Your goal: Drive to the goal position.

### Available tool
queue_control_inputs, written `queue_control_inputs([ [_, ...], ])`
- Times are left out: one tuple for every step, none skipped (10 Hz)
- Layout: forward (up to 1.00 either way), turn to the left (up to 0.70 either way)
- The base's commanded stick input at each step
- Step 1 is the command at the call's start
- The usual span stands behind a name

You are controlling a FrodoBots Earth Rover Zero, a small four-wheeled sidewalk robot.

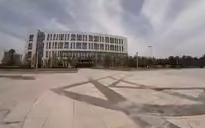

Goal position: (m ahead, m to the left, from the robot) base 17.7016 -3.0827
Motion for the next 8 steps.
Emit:
queue_control_inputs([
  [0.7,0.0],
  [0.7,0.0],
  [0.7,0.0],
  [0.7,0.0],
  [0.7,0.0],
  [0.7,0.0],
  [0.7,0.0],
  [0.7,0.0],
])
